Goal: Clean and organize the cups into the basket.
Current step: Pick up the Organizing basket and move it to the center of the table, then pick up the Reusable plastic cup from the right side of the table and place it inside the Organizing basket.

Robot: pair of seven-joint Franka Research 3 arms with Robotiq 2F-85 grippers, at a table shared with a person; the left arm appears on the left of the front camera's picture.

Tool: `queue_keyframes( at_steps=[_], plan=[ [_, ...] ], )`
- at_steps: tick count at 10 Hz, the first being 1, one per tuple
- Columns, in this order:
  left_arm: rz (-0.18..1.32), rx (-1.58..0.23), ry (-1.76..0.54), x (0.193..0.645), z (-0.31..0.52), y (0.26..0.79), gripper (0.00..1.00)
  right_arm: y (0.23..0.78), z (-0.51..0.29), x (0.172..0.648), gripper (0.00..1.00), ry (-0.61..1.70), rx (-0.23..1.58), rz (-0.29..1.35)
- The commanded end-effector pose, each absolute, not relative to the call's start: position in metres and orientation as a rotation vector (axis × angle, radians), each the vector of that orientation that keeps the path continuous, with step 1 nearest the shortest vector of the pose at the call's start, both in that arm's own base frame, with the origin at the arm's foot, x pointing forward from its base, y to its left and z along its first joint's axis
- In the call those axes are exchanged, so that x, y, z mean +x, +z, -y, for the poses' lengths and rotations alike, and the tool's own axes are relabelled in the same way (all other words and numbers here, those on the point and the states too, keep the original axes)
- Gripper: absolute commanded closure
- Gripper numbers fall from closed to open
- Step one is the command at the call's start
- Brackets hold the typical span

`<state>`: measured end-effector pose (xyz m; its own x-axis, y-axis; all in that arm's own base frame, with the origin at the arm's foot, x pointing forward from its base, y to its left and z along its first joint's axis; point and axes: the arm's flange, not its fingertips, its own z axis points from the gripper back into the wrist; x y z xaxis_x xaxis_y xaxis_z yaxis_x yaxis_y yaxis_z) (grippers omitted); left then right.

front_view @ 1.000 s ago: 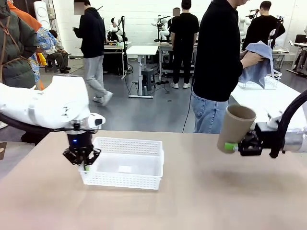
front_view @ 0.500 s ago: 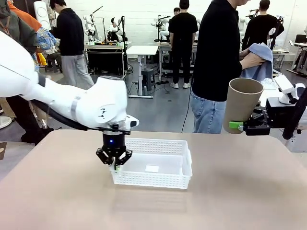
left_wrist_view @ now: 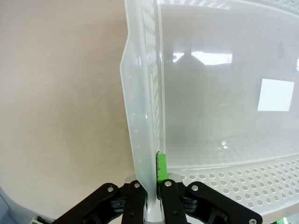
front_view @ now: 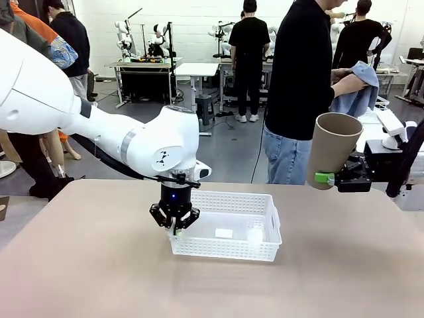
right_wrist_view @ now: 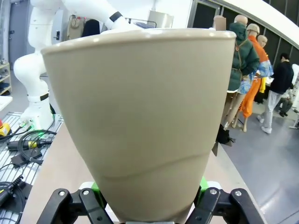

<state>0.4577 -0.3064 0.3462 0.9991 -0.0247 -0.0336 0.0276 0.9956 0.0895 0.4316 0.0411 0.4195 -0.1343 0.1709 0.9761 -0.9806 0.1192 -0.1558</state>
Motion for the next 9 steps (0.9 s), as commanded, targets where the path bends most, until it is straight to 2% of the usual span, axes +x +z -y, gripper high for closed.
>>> queue_keyframes(
  at_steps=[1,2,3,5,7,9],
  plan=[
    [-0.028,0.093,-0.05,0.457,0.308,0.345,1.0,0.422,-0.038,0.435,1.0,1.295,0.928,1.276],
    [-0.028,0.093,-0.05,0.457,0.308,0.345,1.0,0.42,-0.041,0.432,0.21,1.288,0.919,1.251],
    [-0.028,0.093,-0.05,0.457,0.308,0.345,1.0,0.406,-0.063,0.422,0.21,1.459,0.785,1.096],
    [-0.028,0.093,-0.05,0.457,0.308,0.345,1.0,0.416,-0.123,0.418,0.21,1.593,0.565,0.898],
    [-0.028,0.093,-0.05,0.457,0.308,0.345,1.0,0.456,-0.171,0.441,0.21,1.542,0.321,0.764],
    [-0.028,0.093,-0.05,0.457,0.308,0.345,1.0,0.471,-0.201,0.448,0.21,1.551,0.114,0.628]
  ],
)
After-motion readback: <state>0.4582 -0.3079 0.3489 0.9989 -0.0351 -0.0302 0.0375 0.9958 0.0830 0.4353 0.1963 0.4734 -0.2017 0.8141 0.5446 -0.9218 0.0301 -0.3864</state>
